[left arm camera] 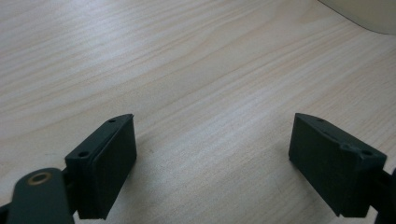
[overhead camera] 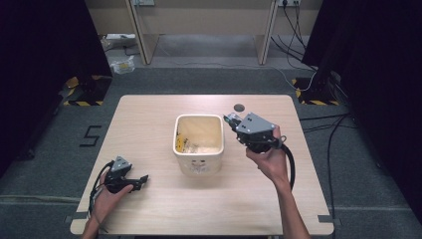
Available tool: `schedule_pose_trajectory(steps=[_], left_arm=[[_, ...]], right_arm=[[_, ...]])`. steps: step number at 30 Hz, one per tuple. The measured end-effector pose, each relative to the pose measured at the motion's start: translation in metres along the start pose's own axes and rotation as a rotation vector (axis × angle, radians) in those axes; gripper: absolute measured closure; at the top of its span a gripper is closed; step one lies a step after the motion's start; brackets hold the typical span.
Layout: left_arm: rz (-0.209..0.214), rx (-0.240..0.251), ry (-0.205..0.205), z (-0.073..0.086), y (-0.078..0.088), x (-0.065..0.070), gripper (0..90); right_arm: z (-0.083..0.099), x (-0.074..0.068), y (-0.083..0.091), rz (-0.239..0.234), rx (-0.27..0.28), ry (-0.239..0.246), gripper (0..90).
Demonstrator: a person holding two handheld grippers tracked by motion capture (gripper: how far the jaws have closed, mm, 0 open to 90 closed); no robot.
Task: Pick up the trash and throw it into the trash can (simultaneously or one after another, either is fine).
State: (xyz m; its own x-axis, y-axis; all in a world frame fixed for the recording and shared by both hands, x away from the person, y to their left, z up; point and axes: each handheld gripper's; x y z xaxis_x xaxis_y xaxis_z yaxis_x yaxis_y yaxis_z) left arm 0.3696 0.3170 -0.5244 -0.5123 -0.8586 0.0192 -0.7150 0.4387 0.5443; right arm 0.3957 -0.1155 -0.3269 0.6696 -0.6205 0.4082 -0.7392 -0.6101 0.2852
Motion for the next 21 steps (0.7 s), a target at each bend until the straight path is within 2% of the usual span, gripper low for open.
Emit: schedule_pose_trajectory(steps=[8, 21], left_arm=[[0.000, 0.000, 0.000, 0.000, 0.000, 0.000, 14.0], [0.000, 0.000, 0.000, 0.000, 0.000, 0.000, 14.0]], right_arm=[[-0.012, -0.011, -0.016, -0.046, 0.018, 0.010, 82.8], [-0.020, -0.030, -0.045, -0.120, 0.011, 0.021, 82.8]])
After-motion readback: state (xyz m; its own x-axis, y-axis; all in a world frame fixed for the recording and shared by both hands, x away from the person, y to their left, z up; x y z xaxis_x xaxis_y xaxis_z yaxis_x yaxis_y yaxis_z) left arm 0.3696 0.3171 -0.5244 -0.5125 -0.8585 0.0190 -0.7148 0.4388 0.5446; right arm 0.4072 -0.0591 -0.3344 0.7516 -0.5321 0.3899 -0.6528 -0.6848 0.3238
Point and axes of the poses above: each handheld gripper's, and its own axes: y roughly backward along the jaws, z roughly out of its underside, x roughly to its right, and after that the axes turned 9 degrees about x, right-handed
